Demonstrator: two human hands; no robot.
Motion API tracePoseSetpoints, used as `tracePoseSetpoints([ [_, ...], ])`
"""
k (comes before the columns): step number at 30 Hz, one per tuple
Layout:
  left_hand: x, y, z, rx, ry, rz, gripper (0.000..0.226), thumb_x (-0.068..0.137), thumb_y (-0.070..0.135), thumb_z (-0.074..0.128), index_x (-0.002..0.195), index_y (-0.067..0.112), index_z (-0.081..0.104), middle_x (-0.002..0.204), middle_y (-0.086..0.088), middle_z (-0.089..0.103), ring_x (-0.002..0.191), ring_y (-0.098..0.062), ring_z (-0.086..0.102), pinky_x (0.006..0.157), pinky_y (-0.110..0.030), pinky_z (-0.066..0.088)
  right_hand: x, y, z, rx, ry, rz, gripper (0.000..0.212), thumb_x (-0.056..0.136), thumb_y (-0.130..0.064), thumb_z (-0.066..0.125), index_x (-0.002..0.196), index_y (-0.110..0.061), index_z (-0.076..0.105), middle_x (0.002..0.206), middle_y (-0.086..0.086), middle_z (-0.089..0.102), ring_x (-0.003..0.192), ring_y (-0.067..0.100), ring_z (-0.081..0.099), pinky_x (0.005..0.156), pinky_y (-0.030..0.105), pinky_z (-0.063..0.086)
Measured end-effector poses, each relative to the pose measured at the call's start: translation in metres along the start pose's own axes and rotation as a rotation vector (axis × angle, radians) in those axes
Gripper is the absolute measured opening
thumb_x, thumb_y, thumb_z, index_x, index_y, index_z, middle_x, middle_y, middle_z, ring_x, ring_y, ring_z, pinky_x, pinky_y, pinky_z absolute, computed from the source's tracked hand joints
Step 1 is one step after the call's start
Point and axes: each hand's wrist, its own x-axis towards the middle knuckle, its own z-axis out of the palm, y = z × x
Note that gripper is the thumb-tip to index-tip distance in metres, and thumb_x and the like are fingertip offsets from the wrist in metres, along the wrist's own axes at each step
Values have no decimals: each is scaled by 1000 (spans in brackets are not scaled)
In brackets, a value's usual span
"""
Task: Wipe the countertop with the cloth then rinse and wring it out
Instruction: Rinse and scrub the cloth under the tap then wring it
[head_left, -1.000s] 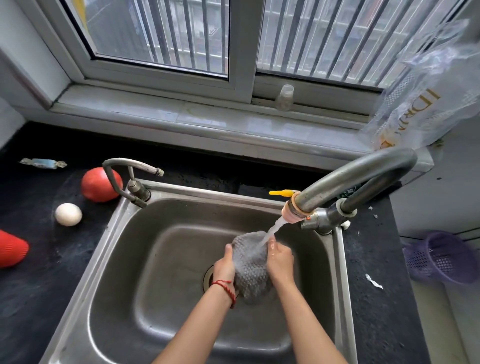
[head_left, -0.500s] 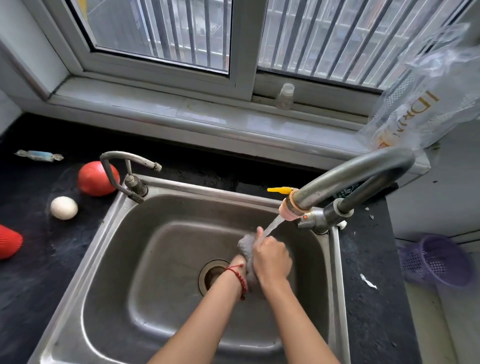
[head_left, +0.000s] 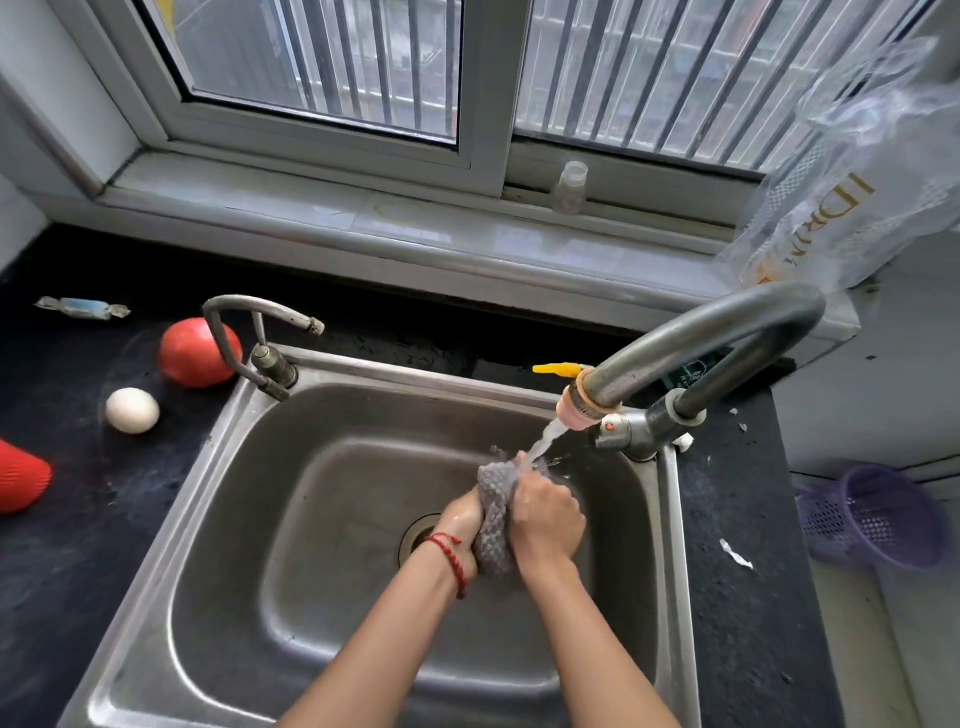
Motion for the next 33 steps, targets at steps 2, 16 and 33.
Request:
tracePoseSetpoints([
  [2, 15, -4, -12, -36, 54, 41, 44, 76, 37, 67, 102, 1, 67, 97, -14, 71, 85, -25, 69, 83, -36, 57, 4, 4, 4, 245, -10, 214, 54, 96, -44, 30, 106, -5, 65, 109, 21, 66, 104, 38, 60, 86, 41, 47],
  [16, 2, 3, -14, 225, 48, 80, 25, 73, 32, 71, 86, 11, 69, 79, -13, 67, 71, -25, 64, 77, -35, 52, 3, 28, 16, 702, -357, -110, 20, 66, -22, 62, 46, -26, 64, 67, -4, 66, 77, 11, 59, 79, 30, 46],
  [33, -13, 13, -31, 355, 252, 188, 39, 79, 33, 63, 104, 3, 61, 86, -11, 68, 81, -24, 61, 70, -33, 49, 12, 17, 11, 829, -259, -97, 12, 84, -30, 64, 79, -20, 67, 87, 12, 72, 86, 22, 66, 84, 43, 52],
])
